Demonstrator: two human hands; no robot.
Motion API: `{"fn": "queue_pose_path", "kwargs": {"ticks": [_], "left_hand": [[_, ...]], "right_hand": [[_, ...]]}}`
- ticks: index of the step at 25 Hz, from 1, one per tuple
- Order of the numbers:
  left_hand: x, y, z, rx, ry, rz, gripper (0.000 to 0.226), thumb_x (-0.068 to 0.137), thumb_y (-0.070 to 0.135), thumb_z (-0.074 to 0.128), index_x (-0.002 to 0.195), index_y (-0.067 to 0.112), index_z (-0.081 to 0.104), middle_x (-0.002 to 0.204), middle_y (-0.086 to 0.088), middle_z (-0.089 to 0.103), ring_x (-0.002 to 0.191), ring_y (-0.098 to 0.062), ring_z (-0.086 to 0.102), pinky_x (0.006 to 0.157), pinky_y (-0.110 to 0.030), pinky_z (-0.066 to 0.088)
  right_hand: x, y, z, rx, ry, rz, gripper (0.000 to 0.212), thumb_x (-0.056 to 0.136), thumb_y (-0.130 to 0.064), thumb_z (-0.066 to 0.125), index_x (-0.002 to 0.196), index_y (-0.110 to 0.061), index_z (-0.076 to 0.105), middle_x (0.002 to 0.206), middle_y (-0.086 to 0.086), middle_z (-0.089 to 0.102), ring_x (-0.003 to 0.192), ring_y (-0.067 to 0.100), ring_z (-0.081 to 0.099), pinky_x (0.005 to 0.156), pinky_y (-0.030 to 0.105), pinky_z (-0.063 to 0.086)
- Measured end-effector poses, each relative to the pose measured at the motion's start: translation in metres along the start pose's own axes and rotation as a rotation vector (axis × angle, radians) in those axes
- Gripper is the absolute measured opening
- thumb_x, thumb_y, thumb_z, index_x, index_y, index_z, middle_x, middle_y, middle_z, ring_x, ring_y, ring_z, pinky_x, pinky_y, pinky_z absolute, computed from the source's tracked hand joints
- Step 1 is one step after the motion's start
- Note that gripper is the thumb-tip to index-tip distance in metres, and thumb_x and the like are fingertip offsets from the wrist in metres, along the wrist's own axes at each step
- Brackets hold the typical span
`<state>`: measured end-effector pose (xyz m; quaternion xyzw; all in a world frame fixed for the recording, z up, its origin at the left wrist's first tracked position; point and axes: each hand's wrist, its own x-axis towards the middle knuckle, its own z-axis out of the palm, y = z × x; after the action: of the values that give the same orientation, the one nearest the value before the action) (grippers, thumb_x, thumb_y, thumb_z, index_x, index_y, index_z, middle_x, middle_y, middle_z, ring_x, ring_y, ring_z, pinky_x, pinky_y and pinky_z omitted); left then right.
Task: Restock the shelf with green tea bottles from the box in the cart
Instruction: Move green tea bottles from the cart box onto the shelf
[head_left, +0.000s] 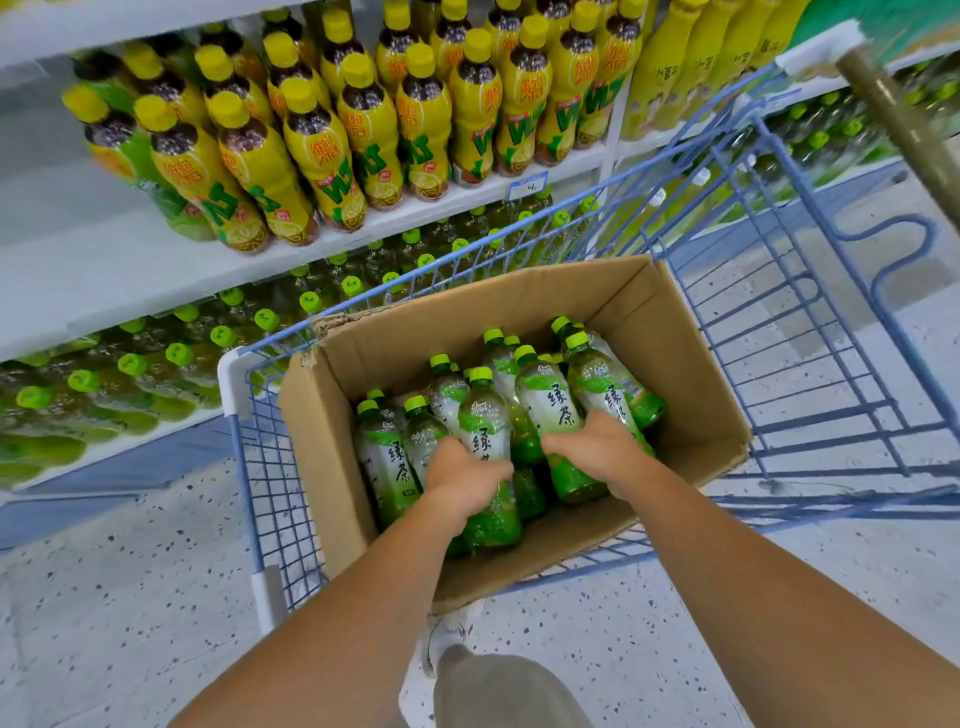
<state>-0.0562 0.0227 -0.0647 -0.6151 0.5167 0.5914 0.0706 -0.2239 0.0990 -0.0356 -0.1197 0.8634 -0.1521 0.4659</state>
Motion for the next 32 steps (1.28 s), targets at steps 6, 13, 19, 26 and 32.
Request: {"fn": "queue_pose_path", "kwargs": {"ticks": [6,13,19,26,32], "left_hand": [[-0.04,0.015,-0.04,-0.117,0.002,0.114,0.067,0.064,0.04,0.078,0.119,0.028,0.042,0.103,0.001,0.064,0.088,-0.021,0.066,0.066,-0.036,0.055],[-0.096,0.037,-0.097,-0.204,0.09,0.328,0.036,0.075,0.037,0.081,0.103,0.033,0.058,0.099,0.006,0.071,0.087,-0.014,0.069,0.078,-0.043,0.06],[-0.144,0.053,-0.167,-0.239,0.185,0.514,0.047,0.063,0.053,0.079,0.105,0.034,0.068,0.094,0.013,0.075,0.085,-0.01,0.073,0.073,-0.038,0.061],[-0.174,0.036,-0.279,-0.3,0.32,0.614,0.033,0.077,0.036,0.082,0.103,0.033,0.062,0.091,0.013,0.072,0.073,0.001,0.069,0.058,-0.02,0.054],[-0.192,-0.009,-0.396,-0.34,0.444,0.643,0.039,0.076,0.031,0.083,0.107,0.026,0.059,0.091,0.008,0.071,0.068,0.002,0.067,0.052,-0.015,0.05]], "right_hand": [[-0.05,-0.005,0.002,0.1,0.087,-0.097,0.051,0.058,-0.038,0.079,0.097,-0.023,0.049,0.09,-0.004,0.06,0.074,0.007,0.054,0.053,0.026,0.035],[-0.113,-0.041,0.002,0.221,0.103,-0.312,0.036,0.069,-0.028,0.077,0.1,-0.026,0.059,0.091,-0.002,0.069,0.081,0.015,0.065,0.06,0.029,0.046],[-0.159,-0.09,0.018,0.186,0.113,-0.493,0.042,0.074,-0.03,0.076,0.11,-0.03,0.054,0.095,-0.005,0.066,0.081,0.012,0.063,0.06,0.031,0.047],[-0.208,-0.171,0.069,0.172,0.12,-0.666,0.049,0.074,-0.03,0.076,0.117,-0.031,0.053,0.098,-0.008,0.067,0.083,0.01,0.065,0.062,0.03,0.049],[-0.255,-0.244,0.158,0.145,0.076,-0.804,0.047,0.077,-0.032,0.079,0.114,-0.036,0.051,0.098,-0.012,0.065,0.082,0.003,0.063,0.06,0.025,0.048]]}}
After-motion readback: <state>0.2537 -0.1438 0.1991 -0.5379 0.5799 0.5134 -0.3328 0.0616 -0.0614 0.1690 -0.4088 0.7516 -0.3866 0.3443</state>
